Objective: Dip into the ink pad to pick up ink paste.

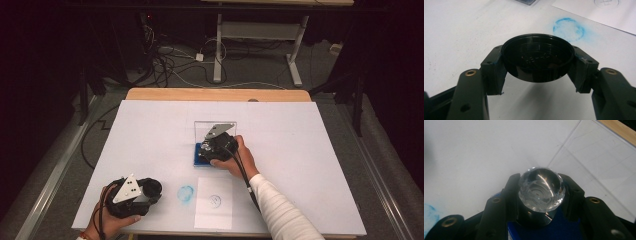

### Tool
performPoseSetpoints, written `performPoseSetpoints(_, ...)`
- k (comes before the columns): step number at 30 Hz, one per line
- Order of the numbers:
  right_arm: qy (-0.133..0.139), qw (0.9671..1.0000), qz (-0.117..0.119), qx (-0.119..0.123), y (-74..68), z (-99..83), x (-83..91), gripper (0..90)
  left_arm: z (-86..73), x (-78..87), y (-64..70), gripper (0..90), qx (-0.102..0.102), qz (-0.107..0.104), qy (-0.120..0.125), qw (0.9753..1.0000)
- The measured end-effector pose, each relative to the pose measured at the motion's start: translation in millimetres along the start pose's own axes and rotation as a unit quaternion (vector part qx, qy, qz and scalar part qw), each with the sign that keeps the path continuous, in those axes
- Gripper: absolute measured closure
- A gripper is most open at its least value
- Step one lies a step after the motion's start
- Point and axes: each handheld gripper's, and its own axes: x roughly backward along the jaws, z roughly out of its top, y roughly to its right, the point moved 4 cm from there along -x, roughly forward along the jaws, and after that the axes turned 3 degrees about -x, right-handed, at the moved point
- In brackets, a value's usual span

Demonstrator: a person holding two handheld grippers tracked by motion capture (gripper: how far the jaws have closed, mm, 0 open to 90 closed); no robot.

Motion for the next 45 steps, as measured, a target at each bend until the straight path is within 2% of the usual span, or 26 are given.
performPoseSetpoints(16, -0.013, 0.9999, -0.003, 0.004, 0.5, 1.8, 1.9, 56.9, 0.0, 0.4, -0.3, 36.6, 0.003, 0.0, 0.001, 1.0)
performPoseSetpoints(18, -0.01, 0.9999, -0.01, 0.003, 2.1, 2.8, 5.4, 56.9, -0.1, 0.3, -0.9, 36.5, 0.004, 0.0, 0.001, 1.0)
performPoseSetpoints(22, 0.01, 0.9999, -0.008, -0.008, 7.1, 6.0, 19.2, 56.8, -0.1, -0.5, -1.3, 36.5, 0.003, -0.001, 0.0, 1.0)
performPoseSetpoints(26, 0.007, 0.9997, -0.021, -0.01, 16.4, 3.7, 34.0, 56.8, 0.3, -0.8, -0.8, 36.5, 0.002, -0.001, -0.001, 1.0)
performPoseSetpoints(31, 0.003, 0.9991, -0.036, -0.022, 26.3, -5.1, 43.5, 56.8, 1.0, -1.0, -0.6, 36.6, 0.001, -0.002, -0.001, 1.0)
performPoseSetpoints(37, -0.012, 0.9987, -0.043, -0.025, 30.0, -13.7, 44.0, 56.8, 1.7, -1.7, -0.7, 36.5, -0.001, -0.002, -0.002, 1.0)
performPoseSetpoints(45, -0.011, 0.9988, -0.042, -0.022, 29.0, -14.2, 45.0, 56.8, 1.3, -1.9, -1.0, 36.5, 0.0, -0.003, -0.002, 1.0)
